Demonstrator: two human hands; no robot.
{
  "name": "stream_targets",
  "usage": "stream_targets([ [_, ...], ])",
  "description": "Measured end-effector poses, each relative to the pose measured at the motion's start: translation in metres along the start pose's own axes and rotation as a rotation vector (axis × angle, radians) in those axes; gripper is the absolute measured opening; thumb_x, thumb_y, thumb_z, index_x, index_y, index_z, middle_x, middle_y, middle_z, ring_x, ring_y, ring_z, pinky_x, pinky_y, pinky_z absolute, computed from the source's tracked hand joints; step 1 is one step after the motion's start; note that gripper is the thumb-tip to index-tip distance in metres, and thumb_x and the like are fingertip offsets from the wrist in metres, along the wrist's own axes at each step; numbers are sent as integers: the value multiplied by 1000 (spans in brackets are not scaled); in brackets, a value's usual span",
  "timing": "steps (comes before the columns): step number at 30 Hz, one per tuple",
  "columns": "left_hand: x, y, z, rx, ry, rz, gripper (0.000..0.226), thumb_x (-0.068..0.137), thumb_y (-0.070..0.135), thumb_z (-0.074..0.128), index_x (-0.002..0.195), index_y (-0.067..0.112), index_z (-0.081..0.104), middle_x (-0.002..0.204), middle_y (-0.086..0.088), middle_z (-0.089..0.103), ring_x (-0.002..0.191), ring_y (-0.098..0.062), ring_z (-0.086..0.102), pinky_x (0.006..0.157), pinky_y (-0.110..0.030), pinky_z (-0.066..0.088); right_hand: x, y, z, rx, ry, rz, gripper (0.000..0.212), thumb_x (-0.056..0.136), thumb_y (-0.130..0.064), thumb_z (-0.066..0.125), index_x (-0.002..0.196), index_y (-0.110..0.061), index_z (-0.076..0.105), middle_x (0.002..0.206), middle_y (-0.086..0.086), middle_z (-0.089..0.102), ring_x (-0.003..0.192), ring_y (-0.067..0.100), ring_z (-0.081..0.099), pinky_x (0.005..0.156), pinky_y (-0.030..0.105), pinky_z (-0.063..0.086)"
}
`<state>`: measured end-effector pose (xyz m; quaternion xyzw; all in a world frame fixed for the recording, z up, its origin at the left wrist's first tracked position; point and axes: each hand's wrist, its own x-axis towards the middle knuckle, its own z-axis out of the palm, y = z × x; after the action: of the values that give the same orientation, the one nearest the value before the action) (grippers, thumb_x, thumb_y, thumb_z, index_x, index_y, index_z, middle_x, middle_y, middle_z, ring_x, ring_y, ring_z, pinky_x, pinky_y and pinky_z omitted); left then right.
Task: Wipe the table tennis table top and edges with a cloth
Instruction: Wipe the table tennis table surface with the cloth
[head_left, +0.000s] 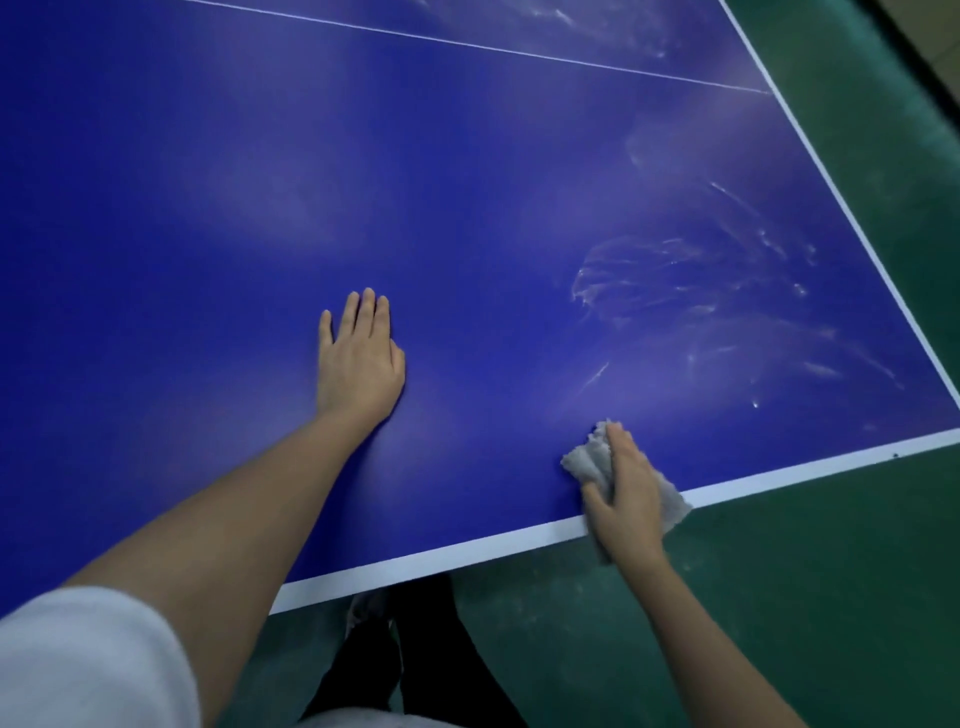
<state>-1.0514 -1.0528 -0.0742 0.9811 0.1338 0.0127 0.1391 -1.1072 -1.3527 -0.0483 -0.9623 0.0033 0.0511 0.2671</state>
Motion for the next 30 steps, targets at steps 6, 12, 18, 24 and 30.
stream_targets([
  [6,0,-2,1,-22,15,24,53,94,19,38,144,4,30,153,-11,27,143,-24,19,114,-46,9,-48,-92,73,-11,-251,-399,69,73,-9,51,141,-6,40,146,7,42,137,21,35,118,30,14],
  [12,-1,0,-3,-25,0,23,54,94,19,38,144,3,29,153,-12,27,143,-25,18,114,-48,9,-11,-48,26,26,-170,-361,49,80,5,49,125,-13,53,121,11,60,114,23,53,101,32,38],
  [18,1,1,-2,17,-11,23,55,91,19,42,143,3,32,151,-13,30,142,-27,22,113,-49,13,44,11,-3,-3,260,270,43,96,-6,45,138,-9,44,142,8,47,134,22,39,117,35,22],
  [24,2,0,0,33,-2,3,53,92,19,42,142,4,35,150,-12,33,141,-26,26,113,-49,16,27,-31,40,-143,-270,-655,62,87,-13,46,146,-13,30,150,1,36,141,12,27,118,29,12],
  [30,1,5,-3,48,20,-18,63,85,30,21,138,3,43,143,-14,43,134,-29,38,111,-47,22,161,-2,-11,-42,-149,-547,47,78,4,56,123,-7,50,117,12,59,102,31,56,94,41,40],
])
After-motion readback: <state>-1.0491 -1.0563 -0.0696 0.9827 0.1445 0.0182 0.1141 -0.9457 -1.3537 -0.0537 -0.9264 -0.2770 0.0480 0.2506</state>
